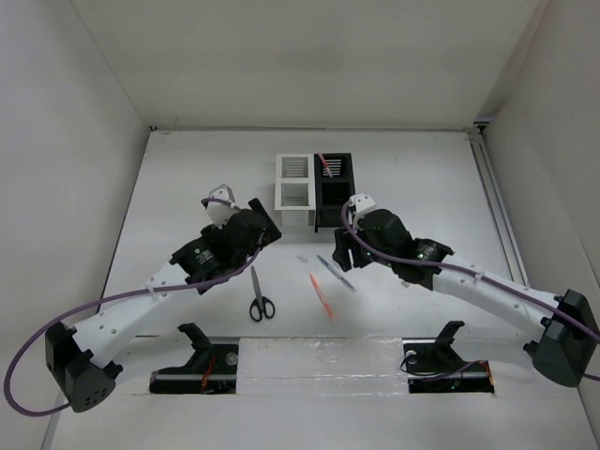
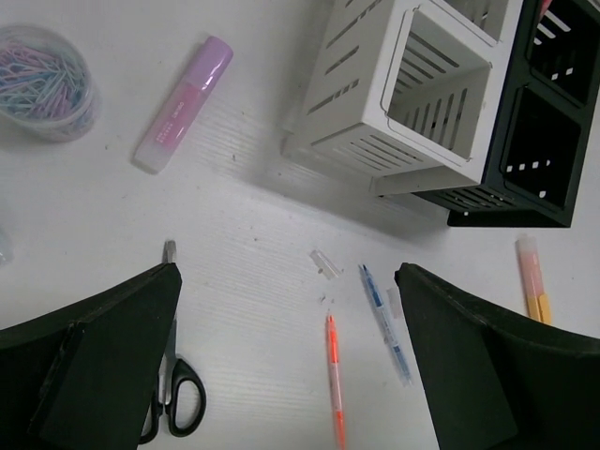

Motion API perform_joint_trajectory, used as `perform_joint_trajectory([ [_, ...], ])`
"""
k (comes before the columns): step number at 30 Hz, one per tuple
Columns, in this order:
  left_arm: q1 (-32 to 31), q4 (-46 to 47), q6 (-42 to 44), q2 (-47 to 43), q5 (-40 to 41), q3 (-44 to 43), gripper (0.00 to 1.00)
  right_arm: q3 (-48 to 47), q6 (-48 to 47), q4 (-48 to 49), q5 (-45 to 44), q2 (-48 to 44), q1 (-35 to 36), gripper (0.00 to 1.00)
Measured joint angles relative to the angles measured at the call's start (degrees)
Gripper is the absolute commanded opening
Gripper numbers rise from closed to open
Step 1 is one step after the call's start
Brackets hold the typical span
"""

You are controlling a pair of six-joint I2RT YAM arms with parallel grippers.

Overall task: Sort the stationery into containers
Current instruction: Pick up the pen from the center of the board.

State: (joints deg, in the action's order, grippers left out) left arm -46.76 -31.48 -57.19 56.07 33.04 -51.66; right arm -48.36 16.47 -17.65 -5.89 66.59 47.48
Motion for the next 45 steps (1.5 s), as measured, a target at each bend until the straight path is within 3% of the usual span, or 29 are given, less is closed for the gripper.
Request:
perform_joint_trajectory([
  [11, 0.00, 0.72, -1.64, 2.93, -1.16, 0.02, 1.00, 7.74, 5.70, -1.99, -0.15, -0.37, 3.19, 0.61],
  [29, 0.00, 5.07, -0.02, 2.56, -3.45, 2.93, 1.00, 7.91, 6.54, -0.46, -1.90, 13.81, 3.98, 0.59],
  [45, 0.00, 8.26, 2.29, 2.32, -5.66, 4.33, 1.00, 4.22, 3.63, 2.62, -3.50, 20.02, 3.98, 0.57],
])
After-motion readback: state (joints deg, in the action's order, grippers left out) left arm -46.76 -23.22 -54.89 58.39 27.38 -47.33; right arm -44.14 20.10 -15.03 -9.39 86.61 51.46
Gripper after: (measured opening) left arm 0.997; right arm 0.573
